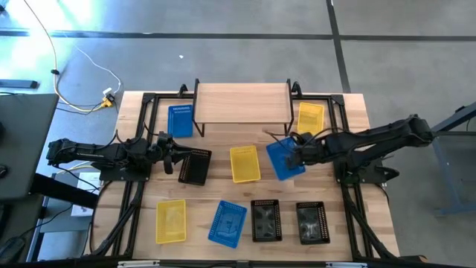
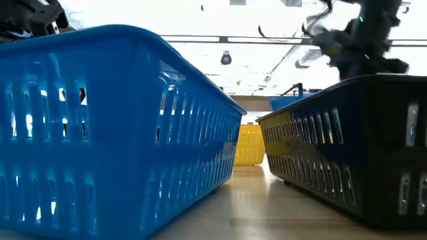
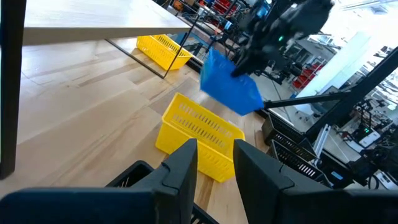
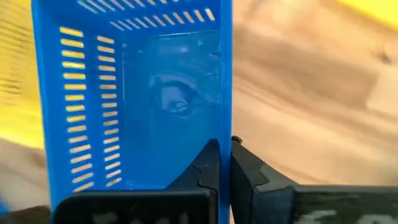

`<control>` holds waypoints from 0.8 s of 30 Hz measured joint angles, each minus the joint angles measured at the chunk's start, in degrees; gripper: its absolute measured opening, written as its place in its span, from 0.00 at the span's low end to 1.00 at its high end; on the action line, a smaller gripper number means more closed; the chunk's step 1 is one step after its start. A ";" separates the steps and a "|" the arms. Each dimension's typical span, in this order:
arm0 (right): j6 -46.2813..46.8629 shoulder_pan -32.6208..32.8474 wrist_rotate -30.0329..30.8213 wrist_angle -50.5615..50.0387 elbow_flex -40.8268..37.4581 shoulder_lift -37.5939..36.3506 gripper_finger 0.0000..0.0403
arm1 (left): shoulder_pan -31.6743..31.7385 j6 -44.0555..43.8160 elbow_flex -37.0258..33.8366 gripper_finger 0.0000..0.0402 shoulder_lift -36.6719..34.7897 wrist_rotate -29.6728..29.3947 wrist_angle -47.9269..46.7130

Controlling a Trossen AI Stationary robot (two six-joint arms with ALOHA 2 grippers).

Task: Stack baskets on shelf by color
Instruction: Put the right blue bin on the shelf

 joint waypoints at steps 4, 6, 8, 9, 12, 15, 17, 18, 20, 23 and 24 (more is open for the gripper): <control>-5.44 -2.09 2.30 -0.32 6.36 0.00 0.00 | -0.01 0.00 0.00 0.23 -0.01 0.00 0.00; -8.64 -3.85 2.95 -0.30 9.51 0.00 0.00 | -0.01 0.01 0.00 0.23 -0.01 0.00 0.00; -12.56 -6.23 3.45 -0.32 12.53 0.00 0.00 | -0.01 0.02 0.00 0.23 0.00 0.00 0.00; -14.34 -7.60 3.55 -0.24 14.01 0.00 0.00 | -0.01 0.02 0.00 0.23 0.00 0.00 0.00; -19.45 -12.25 3.53 -0.02 17.95 0.00 0.00 | 0.00 0.66 0.00 0.23 0.00 0.00 0.00; -23.77 -17.60 3.61 0.21 21.79 0.00 0.00 | -0.01 1.61 0.00 0.23 -0.01 0.00 -0.01; -26.13 -21.15 3.59 0.37 23.88 0.00 0.00 | -0.01 1.90 0.00 0.23 0.00 0.00 -0.02; -26.92 -23.04 3.54 0.88 24.78 0.00 0.00 | 0.01 1.92 0.00 0.23 0.00 0.00 -0.02; -28.24 -26.46 2.82 2.69 25.94 0.00 0.00 | -0.01 2.08 0.00 0.23 -0.01 0.00 0.00; -29.19 -31.36 -0.03 5.76 26.22 0.10 0.00 | -0.01 2.51 0.00 0.23 -0.01 0.00 -0.01; -29.21 -32.83 -1.38 6.53 26.23 0.40 0.00 | 0.00 2.51 0.00 0.23 -0.01 0.00 0.00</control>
